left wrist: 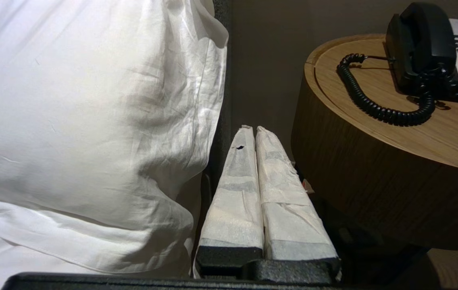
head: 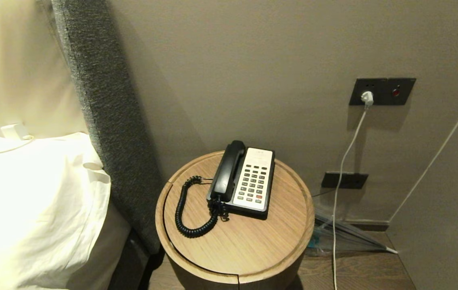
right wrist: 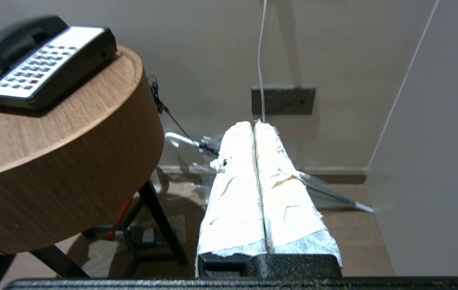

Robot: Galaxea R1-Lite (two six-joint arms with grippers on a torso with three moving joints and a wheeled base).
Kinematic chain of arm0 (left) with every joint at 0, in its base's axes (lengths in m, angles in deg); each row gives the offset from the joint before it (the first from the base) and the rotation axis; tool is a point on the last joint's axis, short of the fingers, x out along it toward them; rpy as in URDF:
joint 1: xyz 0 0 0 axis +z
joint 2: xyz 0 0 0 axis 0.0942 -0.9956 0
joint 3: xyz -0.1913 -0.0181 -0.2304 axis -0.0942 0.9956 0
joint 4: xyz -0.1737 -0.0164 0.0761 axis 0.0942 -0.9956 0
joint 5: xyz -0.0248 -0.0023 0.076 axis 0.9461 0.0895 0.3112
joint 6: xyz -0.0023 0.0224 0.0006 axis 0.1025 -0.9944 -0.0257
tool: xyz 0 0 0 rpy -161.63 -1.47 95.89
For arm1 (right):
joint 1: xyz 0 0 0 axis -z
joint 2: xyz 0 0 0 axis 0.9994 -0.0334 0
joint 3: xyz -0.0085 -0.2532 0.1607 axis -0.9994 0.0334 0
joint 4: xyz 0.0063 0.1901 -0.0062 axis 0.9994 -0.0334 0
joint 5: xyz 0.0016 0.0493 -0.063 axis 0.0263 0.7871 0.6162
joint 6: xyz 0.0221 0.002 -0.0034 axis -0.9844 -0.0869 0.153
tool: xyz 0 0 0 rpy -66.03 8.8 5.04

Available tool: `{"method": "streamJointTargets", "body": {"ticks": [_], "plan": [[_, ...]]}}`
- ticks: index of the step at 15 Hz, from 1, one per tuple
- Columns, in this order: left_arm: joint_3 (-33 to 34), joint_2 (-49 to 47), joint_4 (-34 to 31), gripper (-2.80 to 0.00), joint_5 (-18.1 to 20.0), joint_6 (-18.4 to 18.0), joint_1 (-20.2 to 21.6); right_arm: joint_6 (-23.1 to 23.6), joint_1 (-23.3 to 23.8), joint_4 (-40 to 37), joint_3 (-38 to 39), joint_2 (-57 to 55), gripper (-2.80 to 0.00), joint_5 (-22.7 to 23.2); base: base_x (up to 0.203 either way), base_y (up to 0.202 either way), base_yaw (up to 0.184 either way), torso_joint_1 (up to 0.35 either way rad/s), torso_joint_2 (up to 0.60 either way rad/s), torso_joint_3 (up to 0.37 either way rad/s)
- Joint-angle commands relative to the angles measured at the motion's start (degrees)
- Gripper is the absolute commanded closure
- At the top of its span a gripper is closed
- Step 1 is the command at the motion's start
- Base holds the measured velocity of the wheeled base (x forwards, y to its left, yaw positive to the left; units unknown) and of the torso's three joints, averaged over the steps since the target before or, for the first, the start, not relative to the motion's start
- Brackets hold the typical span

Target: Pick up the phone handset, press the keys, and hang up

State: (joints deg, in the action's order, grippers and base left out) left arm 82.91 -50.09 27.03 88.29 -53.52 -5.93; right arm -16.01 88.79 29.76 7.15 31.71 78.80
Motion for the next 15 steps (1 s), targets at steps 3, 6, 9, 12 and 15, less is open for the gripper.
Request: {"method": "streamJointTargets", "body": {"ticks": [3, 6, 9, 12, 15], "plan": [[1.06, -0.07, 0.02, 0.0, -0.02, -0.15, 0.0, -0.01, 0.0, 0.03, 1.23, -0.11, 0.0, 0.0, 0.0, 0.0, 0.0, 0.001, 0.01, 0.204], [1.1, -0.07, 0.02, 0.0, -0.02, -0.28, 0.0, -0.01, 0.0, 0.03, 1.2, -0.11, 0.0, 0.0, 0.0, 0.0, 0.0, 0.002, 0.0, 0.11], [1.14, -0.07, 0.02, 0.0, -0.02, -0.24, 0.0, -0.01, 0.0, 0.03, 1.15, -0.11, 0.0, 0.0, 0.0, 0.0, 0.0, 0.001, 0.0, 0.012], [1.14, -0.07, 0.02, 0.0, -0.02, -0.24, 0.0, -0.01, 0.0, 0.03, 1.14, -0.11, 0.0, 0.0, 0.0, 0.0, 0.0, 0.0, 0.0, 0.0], [1.14, -0.07, 0.02, 0.0, -0.02, -0.24, 0.0, -0.01, 0.0, 0.03, 1.18, -0.11, 0.0, 0.0, 0.0, 0.0, 0.0, 0.0, 0.0, 0.0]]}}
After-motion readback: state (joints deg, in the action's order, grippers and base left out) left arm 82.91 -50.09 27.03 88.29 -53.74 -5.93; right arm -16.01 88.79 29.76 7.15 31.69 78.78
